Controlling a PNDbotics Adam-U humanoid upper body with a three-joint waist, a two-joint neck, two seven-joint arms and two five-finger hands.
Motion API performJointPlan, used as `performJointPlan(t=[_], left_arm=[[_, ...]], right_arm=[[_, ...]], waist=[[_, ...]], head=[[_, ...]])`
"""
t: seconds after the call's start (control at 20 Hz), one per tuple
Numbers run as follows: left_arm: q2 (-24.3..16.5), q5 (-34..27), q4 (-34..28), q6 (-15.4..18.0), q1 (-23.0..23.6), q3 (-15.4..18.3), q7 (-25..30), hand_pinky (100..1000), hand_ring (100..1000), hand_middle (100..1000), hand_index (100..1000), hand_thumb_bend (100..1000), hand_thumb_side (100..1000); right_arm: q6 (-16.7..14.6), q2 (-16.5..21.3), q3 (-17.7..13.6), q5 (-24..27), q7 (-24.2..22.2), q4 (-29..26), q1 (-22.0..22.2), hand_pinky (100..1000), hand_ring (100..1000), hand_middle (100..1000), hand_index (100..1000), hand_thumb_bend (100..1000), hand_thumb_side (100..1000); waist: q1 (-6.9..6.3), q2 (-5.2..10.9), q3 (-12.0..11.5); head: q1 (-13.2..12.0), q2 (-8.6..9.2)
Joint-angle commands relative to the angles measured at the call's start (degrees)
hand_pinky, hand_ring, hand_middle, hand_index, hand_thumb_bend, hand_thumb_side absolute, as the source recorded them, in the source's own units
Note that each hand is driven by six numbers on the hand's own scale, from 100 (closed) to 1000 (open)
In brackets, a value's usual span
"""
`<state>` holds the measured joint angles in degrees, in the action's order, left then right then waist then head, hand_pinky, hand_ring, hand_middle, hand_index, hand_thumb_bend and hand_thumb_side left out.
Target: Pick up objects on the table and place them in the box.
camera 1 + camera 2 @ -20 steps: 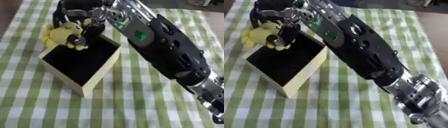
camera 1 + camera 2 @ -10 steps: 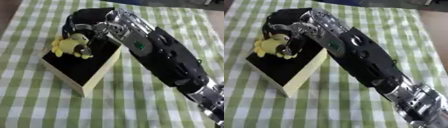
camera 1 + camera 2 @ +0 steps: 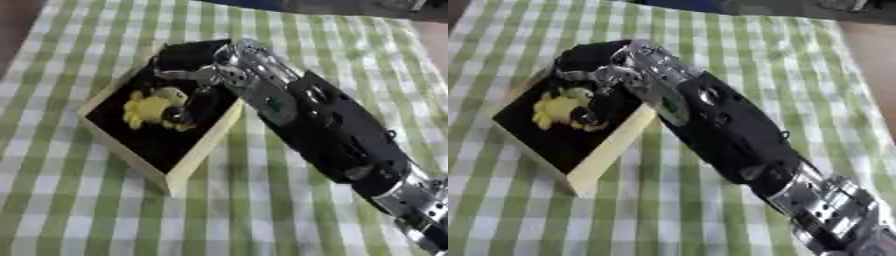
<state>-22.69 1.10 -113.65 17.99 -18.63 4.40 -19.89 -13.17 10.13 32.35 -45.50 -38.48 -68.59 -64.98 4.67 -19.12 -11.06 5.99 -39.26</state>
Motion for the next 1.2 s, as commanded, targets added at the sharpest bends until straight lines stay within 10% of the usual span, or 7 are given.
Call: performJointPlan(t=[0.05,0.25,0.5,0.85,1.2], left_arm=[[-0.37,0.18,-0.94,-0.1,-0.37,-0.05,0.16,542,584,650,785,396,583],[-0.27,0.11,-0.94,-0.24,-0.37,-0.13,0.26,542,584,650,785,395,584],[-0.18,0.06,-0.94,-0.36,-0.31,-0.22,0.41,541,583,650,785,395,586],[-0.2,0.0,-0.94,-0.41,-0.28,-0.23,0.47,542,583,650,785,396,584],[-0.33,-0.14,-0.94,-0.44,-0.34,-0.2,0.45,542,583,650,784,395,584]], right_arm=[[-2.03,-0.53,-0.16,-1.6,-0.68,1.97,-1.05,510,558,434,600,100,100],[-5.16,-1.16,-0.27,-3.96,-2.34,3.84,-1.5,662,713,628,727,100,100],[-10.62,-1.47,-0.94,-8.73,-4.92,3.84,-2.6,823,880,814,878,250,364],[-13.25,-1.17,-2.32,-16.3,-3.03,1.35,-3.74,862,909,851,948,478,512],[-11.63,-0.43,-4.96,-14.33,0.18,-2.78,-4.06,844,889,823,940,363,572]], waist=[[-0.41,0.91,-0.16],[-0.44,0.9,-0.16],[-0.53,0.96,-0.06],[-0.63,1.08,0.02],[-0.81,1.27,0.25]], head=[[0.15,0.23],[0.25,0.14],[0.34,0.23],[0.37,0.52],[0.14,0.38]])
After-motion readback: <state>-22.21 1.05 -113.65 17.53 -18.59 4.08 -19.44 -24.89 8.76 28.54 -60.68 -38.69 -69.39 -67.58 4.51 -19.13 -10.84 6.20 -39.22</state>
